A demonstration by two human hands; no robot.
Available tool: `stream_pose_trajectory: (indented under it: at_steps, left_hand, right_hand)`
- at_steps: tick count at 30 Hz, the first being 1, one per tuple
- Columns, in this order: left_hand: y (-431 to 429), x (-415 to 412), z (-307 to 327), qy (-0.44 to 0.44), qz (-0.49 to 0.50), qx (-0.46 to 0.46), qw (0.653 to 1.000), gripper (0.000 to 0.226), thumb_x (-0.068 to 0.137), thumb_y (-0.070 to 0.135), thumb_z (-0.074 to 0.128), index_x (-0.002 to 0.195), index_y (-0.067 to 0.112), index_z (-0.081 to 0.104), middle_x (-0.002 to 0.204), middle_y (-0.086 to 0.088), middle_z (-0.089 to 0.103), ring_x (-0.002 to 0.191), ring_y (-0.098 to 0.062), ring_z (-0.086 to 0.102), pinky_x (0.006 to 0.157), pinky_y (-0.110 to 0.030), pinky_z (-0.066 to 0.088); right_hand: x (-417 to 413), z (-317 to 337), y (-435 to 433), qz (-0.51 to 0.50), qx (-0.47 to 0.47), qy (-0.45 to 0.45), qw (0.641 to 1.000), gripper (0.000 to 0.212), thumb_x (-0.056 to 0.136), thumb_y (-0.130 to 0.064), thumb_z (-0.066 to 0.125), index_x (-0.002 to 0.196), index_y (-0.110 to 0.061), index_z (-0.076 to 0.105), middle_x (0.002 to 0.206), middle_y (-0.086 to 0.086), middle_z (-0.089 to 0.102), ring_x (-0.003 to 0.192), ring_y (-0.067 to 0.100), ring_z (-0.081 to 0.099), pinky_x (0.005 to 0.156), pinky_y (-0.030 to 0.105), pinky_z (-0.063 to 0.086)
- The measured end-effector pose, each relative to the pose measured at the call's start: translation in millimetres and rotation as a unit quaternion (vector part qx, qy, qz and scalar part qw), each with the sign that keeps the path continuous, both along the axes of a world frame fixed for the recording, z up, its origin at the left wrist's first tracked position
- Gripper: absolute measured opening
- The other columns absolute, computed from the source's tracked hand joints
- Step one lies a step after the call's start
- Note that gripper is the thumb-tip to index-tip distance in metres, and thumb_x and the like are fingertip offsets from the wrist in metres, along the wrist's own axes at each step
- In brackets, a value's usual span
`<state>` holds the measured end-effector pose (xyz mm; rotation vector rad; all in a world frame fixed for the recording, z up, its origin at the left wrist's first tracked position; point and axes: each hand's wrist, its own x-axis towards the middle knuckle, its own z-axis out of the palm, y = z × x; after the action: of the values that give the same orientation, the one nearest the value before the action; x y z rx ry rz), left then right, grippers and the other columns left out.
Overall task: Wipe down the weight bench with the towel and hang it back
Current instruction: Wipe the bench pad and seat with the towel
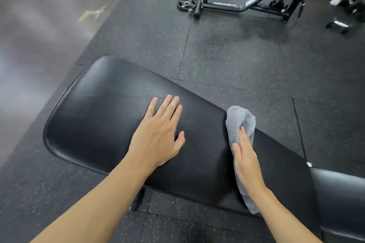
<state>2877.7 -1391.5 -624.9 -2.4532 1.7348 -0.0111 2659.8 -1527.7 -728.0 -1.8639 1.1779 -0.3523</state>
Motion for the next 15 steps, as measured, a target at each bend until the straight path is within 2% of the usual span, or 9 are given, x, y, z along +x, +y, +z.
stream_pose_trajectory:
  at_steps: [2, 4, 7, 9, 11, 13, 15]
  left_hand:
    - [1, 3, 6, 0.006, 0.024, -0.014, 1.0, 0.07, 0.102, 0.043, 0.027, 0.163, 0.009, 0.02, 0.174, -0.008, 0.011, 0.161, -0.021, 0.007, 0.131, -0.044, 0.001]
    - [9, 19, 19, -0.01, 0.07, -0.038, 0.997, 0.067, 0.102, 0.037, 0.031, 0.161, 0.006, 0.022, 0.173, -0.009, 0.015, 0.161, -0.023, 0.012, 0.13, -0.044, 0.006]
    - [38, 67, 45, -0.034, 0.114, -0.09, 0.989, 0.058, 0.1, 0.025, 0.042, 0.153, 0.002, 0.04, 0.166, -0.017, 0.034, 0.155, -0.032, 0.031, 0.126, -0.052, 0.021]
    - [58, 97, 54, -0.052, 0.092, -0.1, 0.989, 0.055, 0.1, 0.017, 0.034, 0.152, -0.001, 0.042, 0.162, -0.021, 0.04, 0.152, -0.037, 0.036, 0.123, -0.054, 0.026]
    - [65, 105, 55, -0.072, 0.07, -0.069, 0.993, 0.06, 0.099, 0.012, 0.024, 0.156, -0.002, 0.031, 0.163, -0.021, 0.037, 0.154, -0.037, 0.031, 0.125, -0.05, 0.023]
    - [61, 102, 50, -0.079, 0.07, -0.065, 0.992, 0.062, 0.098, 0.01, 0.024, 0.158, -0.004, 0.024, 0.165, -0.022, 0.032, 0.157, -0.036, 0.024, 0.128, -0.048, 0.017]
    - [58, 98, 51, -0.063, 0.093, -0.091, 0.99, 0.059, 0.097, 0.006, 0.027, 0.154, -0.007, 0.032, 0.163, -0.024, 0.036, 0.154, -0.037, 0.031, 0.127, -0.049, 0.021]
  right_hand:
    - [38, 23, 18, 0.068, -0.016, -0.02, 0.997, 0.056, 0.109, -0.027, 0.036, 0.162, -0.027, 0.015, 0.167, -0.021, 0.01, 0.152, -0.008, 0.008, 0.127, 0.032, 0.012]
    - [81, 45, 42, 0.136, -0.053, -0.041, 0.988, 0.057, 0.109, -0.024, 0.037, 0.161, -0.022, 0.014, 0.168, -0.016, 0.008, 0.153, -0.004, 0.004, 0.128, 0.032, 0.01]
    - [149, 78, 84, 0.185, -0.121, -0.08, 0.972, 0.057, 0.107, -0.017, 0.043, 0.158, -0.006, 0.02, 0.168, 0.002, 0.014, 0.155, 0.013, 0.009, 0.127, 0.042, 0.01]
    - [184, 94, 110, 0.218, -0.155, -0.095, 0.959, 0.058, 0.104, -0.019, 0.042, 0.157, -0.001, 0.024, 0.168, 0.013, 0.018, 0.156, 0.026, 0.013, 0.127, 0.043, 0.01]
    - [204, 103, 120, 0.243, -0.169, -0.109, 0.949, 0.058, 0.104, -0.025, 0.039, 0.157, -0.005, 0.029, 0.168, 0.01, 0.022, 0.156, 0.03, 0.014, 0.126, 0.041, 0.01]
    - [203, 100, 112, 0.255, -0.19, -0.112, 0.942, 0.057, 0.103, -0.028, 0.038, 0.157, -0.011, 0.033, 0.167, 0.003, 0.026, 0.156, 0.024, 0.017, 0.126, 0.038, 0.012]
    - [183, 87, 85, 0.248, -0.199, -0.088, 0.944, 0.056, 0.103, -0.027, 0.037, 0.158, -0.018, 0.032, 0.167, -0.006, 0.025, 0.156, 0.015, 0.018, 0.125, 0.035, 0.011]
